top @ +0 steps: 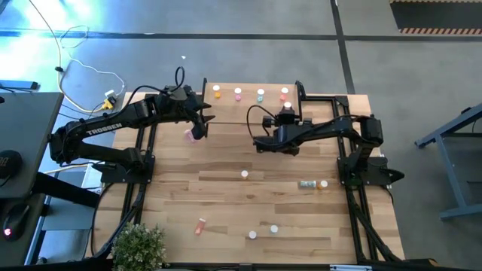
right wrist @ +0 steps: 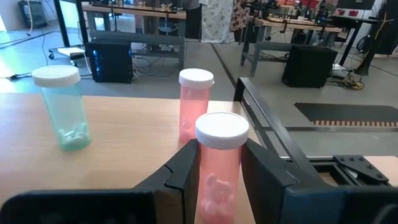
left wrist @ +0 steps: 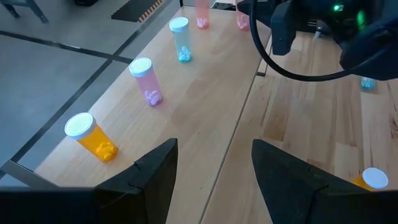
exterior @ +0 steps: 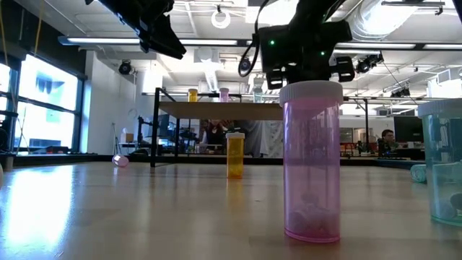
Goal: Pick and place medicine bottles onto shelf by color
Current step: Put the top pink medicine bottle on the shelf aligned with the other pink medicine bottle
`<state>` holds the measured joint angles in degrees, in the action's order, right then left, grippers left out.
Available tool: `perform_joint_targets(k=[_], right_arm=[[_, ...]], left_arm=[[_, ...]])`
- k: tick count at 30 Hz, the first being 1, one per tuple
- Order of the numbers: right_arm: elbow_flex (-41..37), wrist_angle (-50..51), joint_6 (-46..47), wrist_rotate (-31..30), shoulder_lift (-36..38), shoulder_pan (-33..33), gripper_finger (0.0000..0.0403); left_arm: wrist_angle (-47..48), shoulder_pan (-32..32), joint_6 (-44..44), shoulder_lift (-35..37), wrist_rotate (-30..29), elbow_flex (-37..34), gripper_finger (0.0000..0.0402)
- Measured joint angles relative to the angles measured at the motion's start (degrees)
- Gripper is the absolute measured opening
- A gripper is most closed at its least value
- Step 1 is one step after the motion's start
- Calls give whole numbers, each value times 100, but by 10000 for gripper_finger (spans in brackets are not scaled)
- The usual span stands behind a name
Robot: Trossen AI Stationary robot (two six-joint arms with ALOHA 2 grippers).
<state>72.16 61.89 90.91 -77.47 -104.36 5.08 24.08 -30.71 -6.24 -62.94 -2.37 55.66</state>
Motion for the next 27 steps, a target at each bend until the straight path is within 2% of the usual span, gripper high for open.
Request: perform_joint_targets(k=[13,15,19,27], right_arm=[[4,24,-13,138,9,-24,100],[4,26,-12,183,9,-24,108],[-17,8,-13,658,-43,-24,133],[-9,42,-98,699,-15,-20,170]], left_arm=[[6,1,0,0,2,0,195],[7,1,0,0,1,0,195],[14,1,0,0,2,0,195],[15,1,0,0,2,0,195]])
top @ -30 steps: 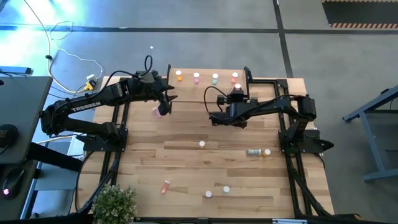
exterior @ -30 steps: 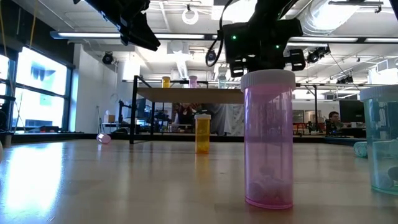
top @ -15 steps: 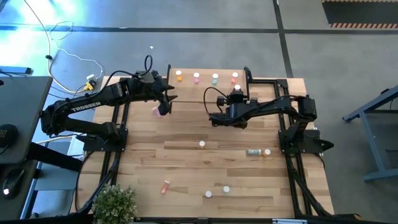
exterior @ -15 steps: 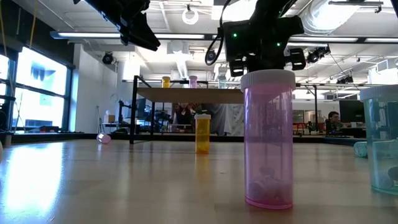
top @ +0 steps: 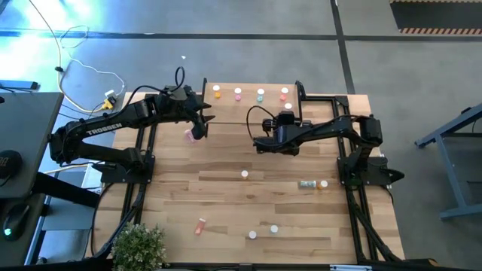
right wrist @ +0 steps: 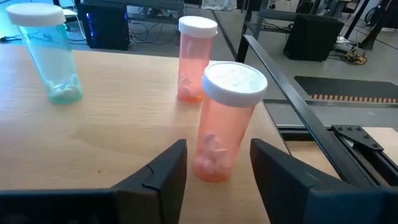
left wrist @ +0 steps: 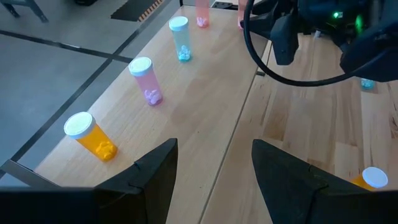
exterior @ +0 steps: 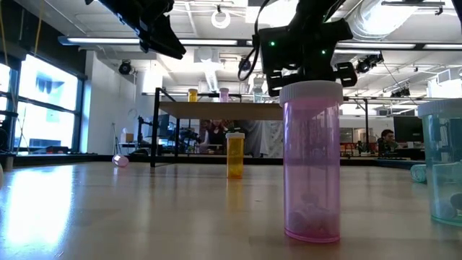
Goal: Pick and place medicine bottles onto shelf by color
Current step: Put the top pink medicine bottle on the shelf aligned with the other pink medicine bottle
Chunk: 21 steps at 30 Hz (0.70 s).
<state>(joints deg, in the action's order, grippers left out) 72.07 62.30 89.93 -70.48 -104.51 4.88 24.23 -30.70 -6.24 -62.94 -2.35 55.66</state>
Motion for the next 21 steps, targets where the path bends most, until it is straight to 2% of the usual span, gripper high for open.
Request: perform_joint_targets(k=[21], right_arm=[[440,747,278,2,11,27,174]], left_arm=[[10,-2,0,0,2,0,195]])
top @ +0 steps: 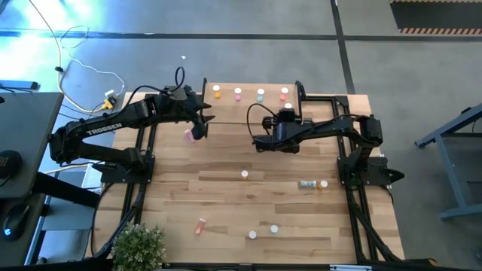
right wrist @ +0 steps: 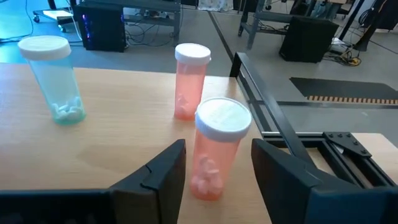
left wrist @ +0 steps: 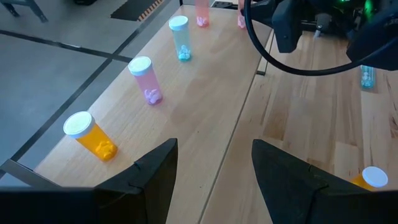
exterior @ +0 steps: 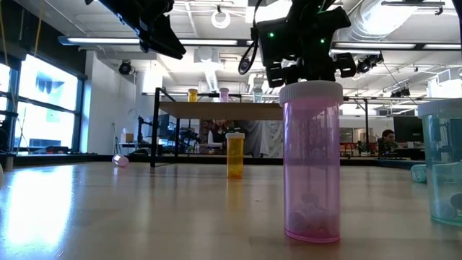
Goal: Pick and place medicine bottles onto shelf by color
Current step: Put the top pink medicine bottle on the shelf aligned with the other pink medicine bottle
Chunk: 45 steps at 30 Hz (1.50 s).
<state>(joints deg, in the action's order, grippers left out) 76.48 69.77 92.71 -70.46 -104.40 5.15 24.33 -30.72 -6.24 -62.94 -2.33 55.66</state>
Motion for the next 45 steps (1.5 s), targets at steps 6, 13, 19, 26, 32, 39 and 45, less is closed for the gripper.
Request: perform_joint_targets(k=[6,13,19,26,32,39,45], right_arm=[[1,1,135,0,0,0,174],[1,1,136,0,0,0,174],[2,-5,135,-188,114,0,174],[6,-4,133,-229,214,11,174],[8,-1,125,-260,390,9,174],[226,67,-693,-260,943,7,174],[933,89,-2451,10,1466,49,174]], left_arm=[[-8,1,0,0,0,0,195],[-10,0,0,2,0,0,195],[-10,0,0,0,1,0,195],[-12,0,0,0,2,0,195],[-14,2,0,0,2,0,195],[-16,1,0,0,17,0,195],[-12,0,4,0,18,0,195]])
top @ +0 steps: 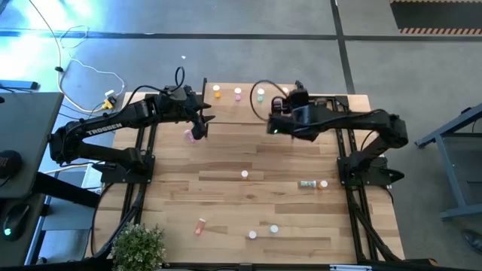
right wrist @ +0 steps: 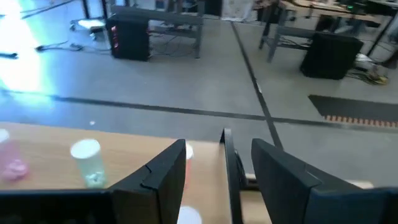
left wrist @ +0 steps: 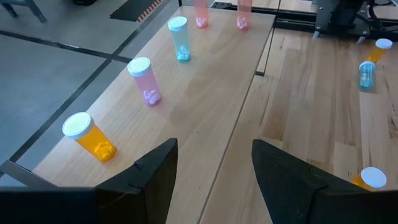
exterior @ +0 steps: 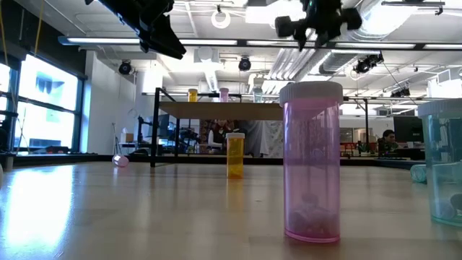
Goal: Pick and place medicine bottles onto shelf by color
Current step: Put the top pink medicine bottle on the shelf aligned with the other pink medicine bottle
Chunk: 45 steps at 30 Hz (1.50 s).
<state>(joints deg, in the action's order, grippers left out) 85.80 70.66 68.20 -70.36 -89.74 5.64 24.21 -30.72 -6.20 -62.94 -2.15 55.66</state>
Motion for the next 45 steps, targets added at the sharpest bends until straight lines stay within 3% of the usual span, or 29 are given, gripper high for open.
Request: perform_joint_targets(k=[4,10,21,26,32,45], right_arm=[[511,27,-1181,477,316,44,174],[964,17,-2669,2185,806,494,174],[556,-10,-5475,7437,1389,2694,174],[-118,-439,-6677,9154,1380,3314,174],[-877,-797,-7656,9787,1378,3479,174],[-1474,-1473,-8662,9685,1375,3400,174]], left_arm=[[54,2,2,0,2,0,195],[163,1,1,0,2,0,195],[168,2,-3,0,4,0,195],[168,2,22,0,2,0,195],[167,0,398,0,2,0,195],[162,1,708,0,-20,0,195]])
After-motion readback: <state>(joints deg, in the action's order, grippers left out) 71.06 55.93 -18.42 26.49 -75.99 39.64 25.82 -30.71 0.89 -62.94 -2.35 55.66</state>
